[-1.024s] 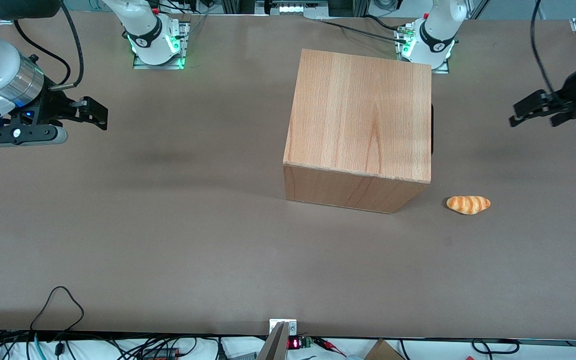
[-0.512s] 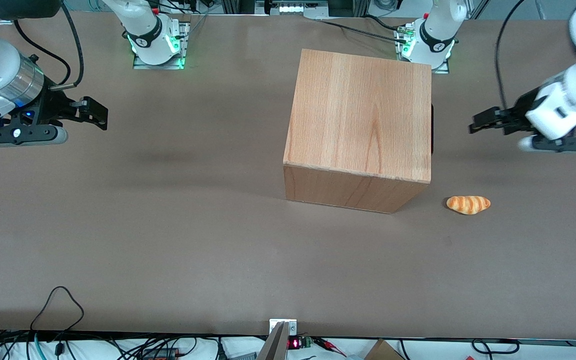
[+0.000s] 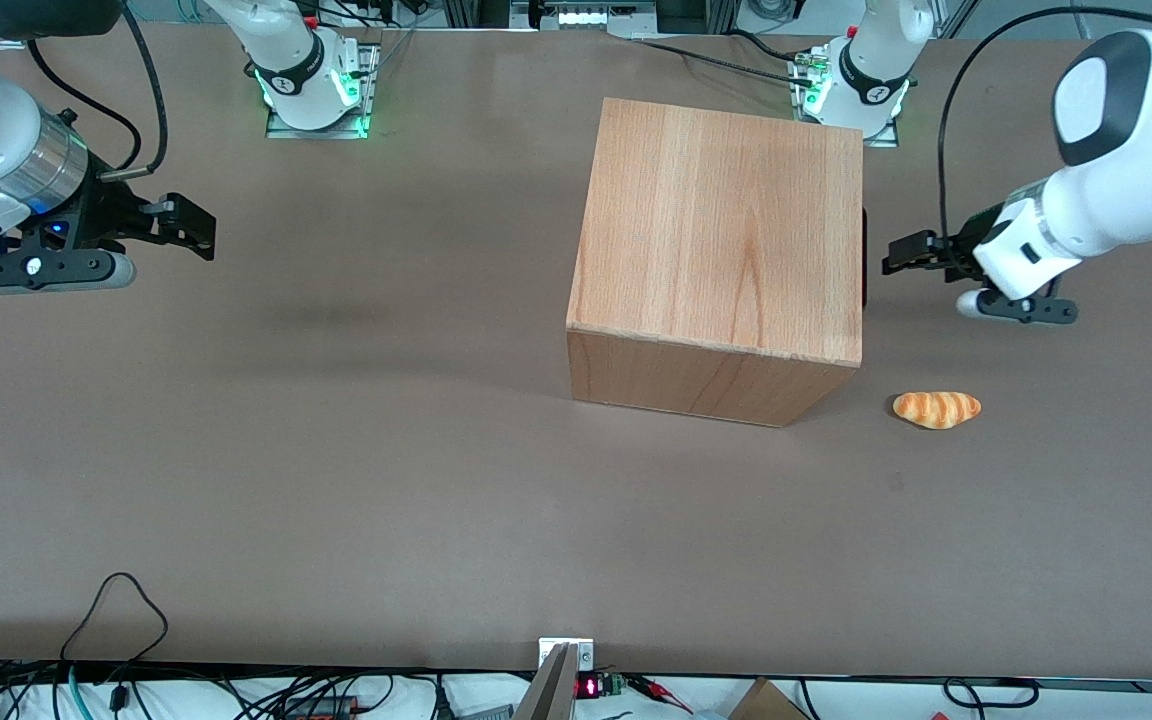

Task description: Open top drawer with left arm

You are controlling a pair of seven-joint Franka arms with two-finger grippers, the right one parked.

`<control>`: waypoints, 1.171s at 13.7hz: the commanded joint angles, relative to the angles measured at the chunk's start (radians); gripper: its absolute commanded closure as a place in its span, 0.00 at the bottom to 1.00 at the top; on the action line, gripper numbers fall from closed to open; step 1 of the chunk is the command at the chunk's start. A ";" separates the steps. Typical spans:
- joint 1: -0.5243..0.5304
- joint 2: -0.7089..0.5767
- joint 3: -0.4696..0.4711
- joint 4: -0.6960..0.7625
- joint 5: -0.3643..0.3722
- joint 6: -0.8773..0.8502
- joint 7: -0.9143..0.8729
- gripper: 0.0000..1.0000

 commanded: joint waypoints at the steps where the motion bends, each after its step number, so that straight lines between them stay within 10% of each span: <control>1: -0.001 0.005 -0.006 -0.032 -0.031 0.030 0.048 0.00; 16: -0.001 0.058 -0.015 -0.033 -0.032 0.040 0.086 0.00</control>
